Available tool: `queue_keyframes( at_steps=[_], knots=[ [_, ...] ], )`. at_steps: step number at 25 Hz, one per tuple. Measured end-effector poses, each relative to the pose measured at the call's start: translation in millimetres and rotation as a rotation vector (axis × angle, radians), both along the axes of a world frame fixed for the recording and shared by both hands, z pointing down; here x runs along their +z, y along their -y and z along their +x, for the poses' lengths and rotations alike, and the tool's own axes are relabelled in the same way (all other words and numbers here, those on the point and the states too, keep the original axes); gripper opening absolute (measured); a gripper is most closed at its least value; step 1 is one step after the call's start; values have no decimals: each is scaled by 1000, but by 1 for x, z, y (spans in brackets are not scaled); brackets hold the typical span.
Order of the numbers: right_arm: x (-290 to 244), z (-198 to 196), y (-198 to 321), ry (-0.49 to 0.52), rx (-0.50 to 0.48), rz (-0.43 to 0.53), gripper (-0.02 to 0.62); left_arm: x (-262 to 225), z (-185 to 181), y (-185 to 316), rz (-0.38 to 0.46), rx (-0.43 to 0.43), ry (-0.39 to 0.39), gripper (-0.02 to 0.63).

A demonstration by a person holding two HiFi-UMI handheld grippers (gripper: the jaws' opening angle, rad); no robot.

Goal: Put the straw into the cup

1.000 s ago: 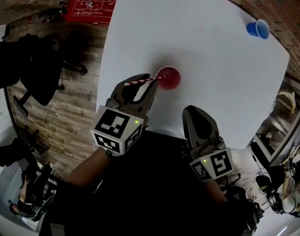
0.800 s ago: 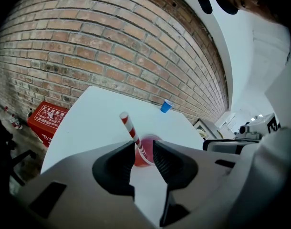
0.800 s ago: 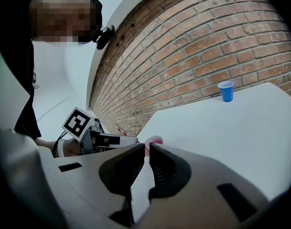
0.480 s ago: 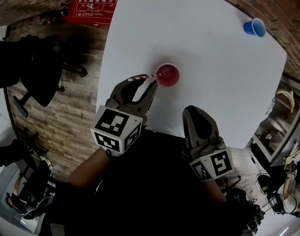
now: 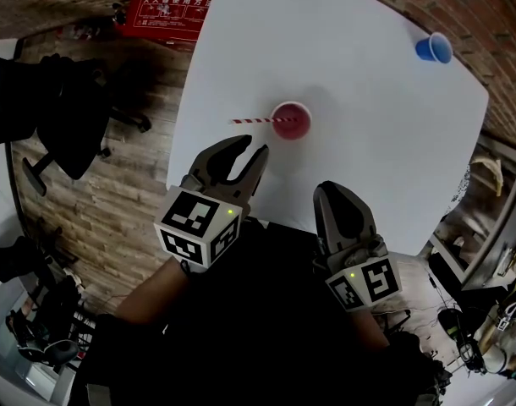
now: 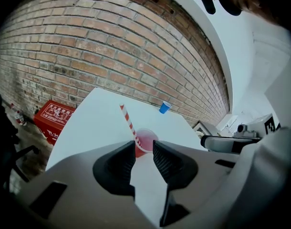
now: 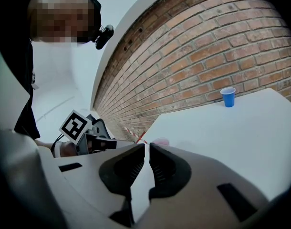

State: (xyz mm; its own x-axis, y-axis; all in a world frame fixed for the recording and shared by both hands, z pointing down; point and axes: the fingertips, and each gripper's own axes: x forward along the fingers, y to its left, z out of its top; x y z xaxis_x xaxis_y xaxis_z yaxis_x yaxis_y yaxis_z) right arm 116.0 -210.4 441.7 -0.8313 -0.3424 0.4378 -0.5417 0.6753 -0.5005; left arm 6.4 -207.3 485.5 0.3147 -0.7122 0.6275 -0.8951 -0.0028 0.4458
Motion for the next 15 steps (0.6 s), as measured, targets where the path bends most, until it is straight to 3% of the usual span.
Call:
queue_keyframes(
  at_steps=[4,15],
  knots=[
    [-10,1,-7,8,-13,20,52,-19,9,-9,22,-2,-40,110],
    [-35,1,-18,28,-36,70,52,-56,13,-31,78,-23,-24,110]
  ],
)
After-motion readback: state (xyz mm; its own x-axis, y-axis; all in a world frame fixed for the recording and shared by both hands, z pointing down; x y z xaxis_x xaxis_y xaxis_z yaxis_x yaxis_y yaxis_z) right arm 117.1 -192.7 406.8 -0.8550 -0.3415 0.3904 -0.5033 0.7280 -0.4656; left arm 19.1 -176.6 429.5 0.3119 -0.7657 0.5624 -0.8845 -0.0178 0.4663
